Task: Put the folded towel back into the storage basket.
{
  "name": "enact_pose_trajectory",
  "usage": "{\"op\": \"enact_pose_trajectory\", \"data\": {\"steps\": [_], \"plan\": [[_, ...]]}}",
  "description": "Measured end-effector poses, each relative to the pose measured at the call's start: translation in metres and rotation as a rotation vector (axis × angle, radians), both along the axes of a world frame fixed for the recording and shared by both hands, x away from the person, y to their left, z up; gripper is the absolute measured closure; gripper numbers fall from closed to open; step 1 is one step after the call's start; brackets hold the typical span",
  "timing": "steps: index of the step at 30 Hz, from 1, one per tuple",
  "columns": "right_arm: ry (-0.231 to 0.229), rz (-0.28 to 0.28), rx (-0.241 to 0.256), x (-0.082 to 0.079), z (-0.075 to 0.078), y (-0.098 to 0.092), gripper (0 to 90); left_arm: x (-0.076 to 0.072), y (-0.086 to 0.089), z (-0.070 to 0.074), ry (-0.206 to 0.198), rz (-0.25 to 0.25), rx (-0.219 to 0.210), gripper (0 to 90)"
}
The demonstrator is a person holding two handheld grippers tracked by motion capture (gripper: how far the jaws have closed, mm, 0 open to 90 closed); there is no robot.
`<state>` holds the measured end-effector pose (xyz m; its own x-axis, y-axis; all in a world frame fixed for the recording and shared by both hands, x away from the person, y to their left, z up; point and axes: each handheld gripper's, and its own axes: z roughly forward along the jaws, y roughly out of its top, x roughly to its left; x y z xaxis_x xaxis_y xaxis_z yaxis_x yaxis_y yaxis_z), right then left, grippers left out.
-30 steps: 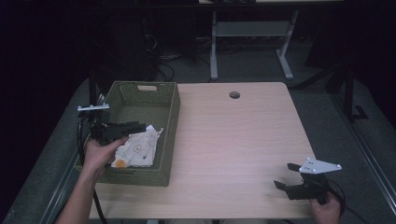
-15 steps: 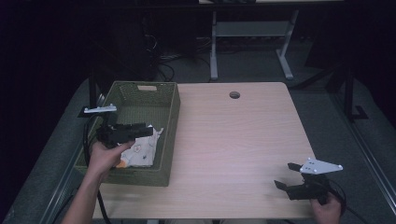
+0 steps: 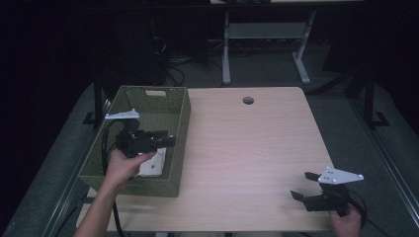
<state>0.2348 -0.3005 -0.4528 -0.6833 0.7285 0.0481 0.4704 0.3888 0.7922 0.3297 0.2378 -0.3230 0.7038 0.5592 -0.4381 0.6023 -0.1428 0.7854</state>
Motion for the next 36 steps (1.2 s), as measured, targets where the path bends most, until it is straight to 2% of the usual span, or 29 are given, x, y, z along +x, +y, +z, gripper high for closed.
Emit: {"op": "enact_pose_trajectory", "data": {"steps": [9,11,24,28,36], "plan": [[-0.01,0.004,0.002,-0.001,0.001,0.0,13.5,-0.004,-0.025,0.007,-0.012,-0.059,-0.015,35.0],[-0.011,0.006,0.003,-0.001,0.001,0.0,13.5,-0.005,-0.032,0.007,-0.021,-0.072,-0.005,35.1],[0.002,0.004,0.001,0.0,0.0,0.001,13.5,-0.005,-0.059,0.001,-0.015,-0.119,0.003,34.9],[0.0,0.0,0.008,0.0,0.0,0.0,13.5,-0.004,-0.068,-0.001,-0.012,-0.133,0.019,34.6],[-0.002,-0.002,0.011,0.0,0.0,-0.002,13.5,-0.004,-0.087,-0.005,-0.003,-0.165,0.011,34.6]]}}
